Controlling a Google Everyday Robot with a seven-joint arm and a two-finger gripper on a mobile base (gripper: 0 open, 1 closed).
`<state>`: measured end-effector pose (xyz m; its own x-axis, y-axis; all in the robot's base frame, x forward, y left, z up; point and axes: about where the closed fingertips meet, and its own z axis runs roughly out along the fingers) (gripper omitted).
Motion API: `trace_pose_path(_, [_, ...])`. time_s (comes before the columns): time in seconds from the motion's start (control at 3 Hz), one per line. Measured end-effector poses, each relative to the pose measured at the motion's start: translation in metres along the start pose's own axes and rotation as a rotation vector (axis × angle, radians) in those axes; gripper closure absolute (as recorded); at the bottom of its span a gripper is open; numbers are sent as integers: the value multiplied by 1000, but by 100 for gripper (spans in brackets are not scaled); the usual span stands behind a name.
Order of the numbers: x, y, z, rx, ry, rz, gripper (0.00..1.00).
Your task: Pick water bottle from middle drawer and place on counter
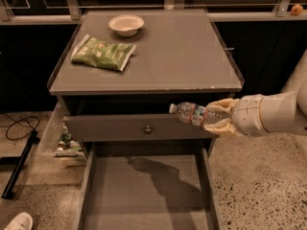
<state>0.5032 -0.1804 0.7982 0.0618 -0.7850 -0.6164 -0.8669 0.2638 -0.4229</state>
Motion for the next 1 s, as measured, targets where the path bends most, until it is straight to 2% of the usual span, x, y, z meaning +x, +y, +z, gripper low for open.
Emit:
trace_pose_path(0.33, [0, 0, 0, 1, 0, 0, 100])
trace_pose_path(0.67, [-18, -13, -14, 64, 8, -32, 100])
trace_pose_path(1.0, [-55, -41, -29, 113, 16, -130, 100])
